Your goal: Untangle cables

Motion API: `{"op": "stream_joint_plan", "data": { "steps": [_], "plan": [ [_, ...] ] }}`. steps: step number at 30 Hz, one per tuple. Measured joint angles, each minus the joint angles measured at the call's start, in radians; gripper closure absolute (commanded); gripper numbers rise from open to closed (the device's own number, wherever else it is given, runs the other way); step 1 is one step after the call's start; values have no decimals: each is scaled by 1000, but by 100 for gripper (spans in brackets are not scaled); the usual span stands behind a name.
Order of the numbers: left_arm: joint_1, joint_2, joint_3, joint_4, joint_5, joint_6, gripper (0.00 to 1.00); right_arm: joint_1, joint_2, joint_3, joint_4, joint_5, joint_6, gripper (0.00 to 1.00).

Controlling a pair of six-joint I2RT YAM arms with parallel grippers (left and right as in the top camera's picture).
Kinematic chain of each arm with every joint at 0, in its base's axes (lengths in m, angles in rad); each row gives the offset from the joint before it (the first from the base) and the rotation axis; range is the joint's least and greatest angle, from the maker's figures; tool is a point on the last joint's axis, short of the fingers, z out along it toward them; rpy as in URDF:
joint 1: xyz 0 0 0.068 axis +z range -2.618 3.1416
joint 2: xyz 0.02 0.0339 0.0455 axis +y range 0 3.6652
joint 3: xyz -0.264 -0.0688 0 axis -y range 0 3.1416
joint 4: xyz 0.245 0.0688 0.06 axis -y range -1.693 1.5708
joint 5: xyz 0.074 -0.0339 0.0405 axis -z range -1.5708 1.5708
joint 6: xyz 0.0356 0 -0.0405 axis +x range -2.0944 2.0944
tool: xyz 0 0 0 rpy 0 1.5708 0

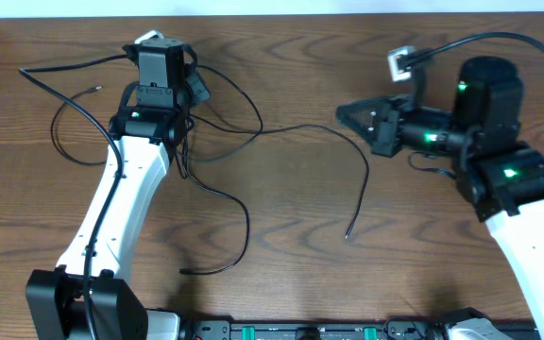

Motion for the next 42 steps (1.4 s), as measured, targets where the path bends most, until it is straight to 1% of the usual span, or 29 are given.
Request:
{"op": "stream_joint_plan", "data": {
  "steps": [2,3,4,6,8,9,13,16,19,23,25,26,29,32,34,38,40,41,42],
  "plan": [
    [0,0,0,22,12,0,92,39,26,0,2,4,-26,99],
    [0,0,0,33,23,0,92,68,48,0,7,11,-44,96],
    [0,-2,0,47,40,-3,92,96,73,0,15,19,-60,92],
    [0,-9,0,62,71,-10,92,142,119,0,40,37,-90,80],
    [0,-28,0,71,109,-19,92,177,167,0,79,55,-111,71],
    [0,-42,0,76,126,-20,92,190,192,-1,119,63,-122,69],
    [0,-115,0,82,179,-26,92,226,277,0,279,67,-143,68],
    [0,-184,0,83,200,-26,92,268,327,0,398,64,-134,70],
    [0,-233,0,83,213,-26,92,315,363,0,448,65,-130,69],
    [0,-271,0,83,241,-26,92,359,399,0,493,105,-121,51],
    [-2,-277,0,83,264,-29,93,359,409,0,515,130,-119,49],
    [-4,-280,0,83,270,-34,92,358,412,0,534,159,-114,47],
    [-20,-285,0,83,292,-52,92,358,413,0,575,225,-108,45],
    [-53,-296,0,83,332,-69,92,358,414,0,599,344,-106,44],
    [-94,-311,0,82,370,-80,92,358,414,0,618,426,-106,38],
    [-170,-349,0,82,412,-94,92,357,414,0,643,595,-103,39],
    [-190,-370,0,82,424,-98,92,356,414,0,639,659,-103,43],
    [-194,-381,0,82,427,-98,92,350,414,0,618,726,-103,46],
    [-195,-401,0,82,428,-97,92,345,414,0,615,736,-105,47]
  ]
}}
